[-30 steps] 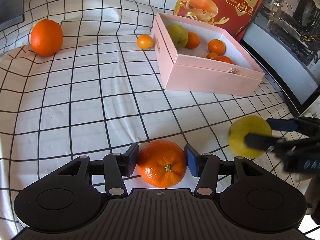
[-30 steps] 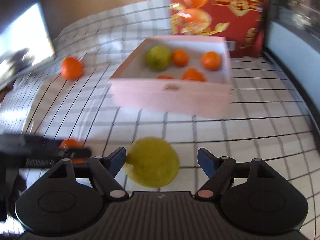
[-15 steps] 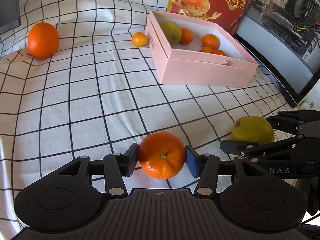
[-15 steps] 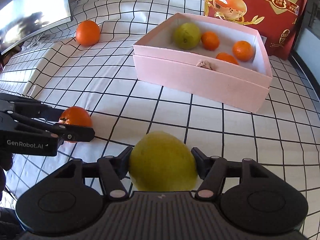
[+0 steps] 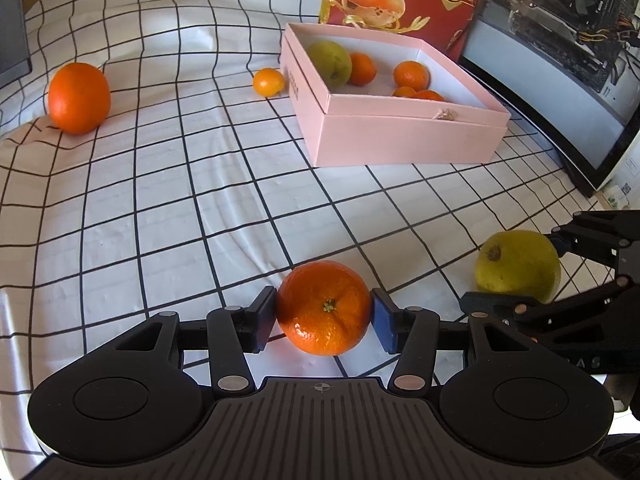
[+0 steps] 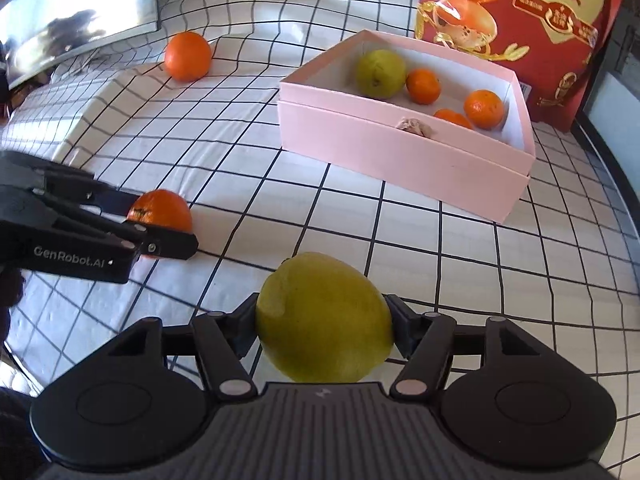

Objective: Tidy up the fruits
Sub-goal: 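Carry the yellow-green apple into the pink box with the right tool while the left tool carries its tangerine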

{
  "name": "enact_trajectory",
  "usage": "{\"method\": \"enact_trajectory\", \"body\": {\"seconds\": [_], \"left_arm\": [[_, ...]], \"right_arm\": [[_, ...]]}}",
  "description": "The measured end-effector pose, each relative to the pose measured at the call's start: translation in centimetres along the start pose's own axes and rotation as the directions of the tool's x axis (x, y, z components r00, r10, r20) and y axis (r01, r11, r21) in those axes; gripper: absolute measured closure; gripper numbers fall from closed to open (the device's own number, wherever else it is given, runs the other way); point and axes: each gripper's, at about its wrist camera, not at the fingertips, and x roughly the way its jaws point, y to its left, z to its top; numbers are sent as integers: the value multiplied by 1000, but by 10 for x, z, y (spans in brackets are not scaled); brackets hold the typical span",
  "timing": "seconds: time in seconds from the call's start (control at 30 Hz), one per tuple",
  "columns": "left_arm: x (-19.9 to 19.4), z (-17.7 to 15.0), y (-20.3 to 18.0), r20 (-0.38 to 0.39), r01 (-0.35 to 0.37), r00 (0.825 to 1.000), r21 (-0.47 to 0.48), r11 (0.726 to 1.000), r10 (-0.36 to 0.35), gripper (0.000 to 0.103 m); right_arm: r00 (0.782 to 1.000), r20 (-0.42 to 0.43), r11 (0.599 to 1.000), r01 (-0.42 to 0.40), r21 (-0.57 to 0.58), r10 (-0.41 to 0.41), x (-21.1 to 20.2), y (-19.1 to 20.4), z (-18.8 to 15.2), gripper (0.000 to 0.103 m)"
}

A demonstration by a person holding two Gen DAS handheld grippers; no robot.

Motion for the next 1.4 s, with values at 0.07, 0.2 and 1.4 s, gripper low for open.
{"method": "enact_trajectory", "body": {"seconds": [0.07, 0.2, 1.4], "left_arm": [[0, 1, 1, -7, 4, 1000, 2, 1000, -4, 47], [1, 3, -2, -27, -6, 1000, 55, 998, 8, 47], [7, 154, 15, 290, 207, 943, -135, 969, -162, 51]], "right_arm": [[1000, 3, 1000, 10, -20, -10, -2, 3, -2, 38], [1000, 3, 999, 28, -35, -28, -5, 6, -6, 38], [973, 228, 946, -54, 318, -22, -48, -144, 143, 38]]}}
